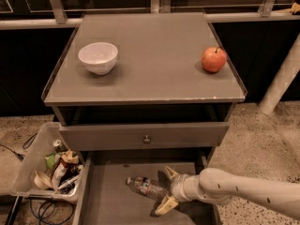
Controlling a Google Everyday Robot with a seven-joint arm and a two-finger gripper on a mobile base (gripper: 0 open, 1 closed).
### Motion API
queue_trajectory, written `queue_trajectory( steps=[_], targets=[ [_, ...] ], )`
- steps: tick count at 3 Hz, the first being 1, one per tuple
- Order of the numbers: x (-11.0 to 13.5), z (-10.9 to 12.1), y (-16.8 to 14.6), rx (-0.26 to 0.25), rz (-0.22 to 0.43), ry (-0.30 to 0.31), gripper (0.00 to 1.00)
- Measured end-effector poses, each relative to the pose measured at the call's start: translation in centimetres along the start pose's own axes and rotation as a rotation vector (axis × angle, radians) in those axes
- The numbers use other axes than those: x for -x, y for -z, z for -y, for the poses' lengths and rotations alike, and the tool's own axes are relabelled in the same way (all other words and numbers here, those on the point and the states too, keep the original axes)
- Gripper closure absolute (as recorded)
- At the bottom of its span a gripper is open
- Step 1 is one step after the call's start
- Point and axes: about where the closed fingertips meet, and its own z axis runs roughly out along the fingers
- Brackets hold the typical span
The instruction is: Pick water bottle from middle drawer and place on counter
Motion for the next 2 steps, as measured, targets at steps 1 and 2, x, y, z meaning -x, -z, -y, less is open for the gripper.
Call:
queue_trajectory(
  steps=[1, 2],
  targets=[
    [-1.02, 0.00, -0.93, -0.011, 0.020, -0.066, 0.00],
    [-1.82, -0.61, -1.77, -0.007, 0.035, -0.124, 0.00]
  ],
)
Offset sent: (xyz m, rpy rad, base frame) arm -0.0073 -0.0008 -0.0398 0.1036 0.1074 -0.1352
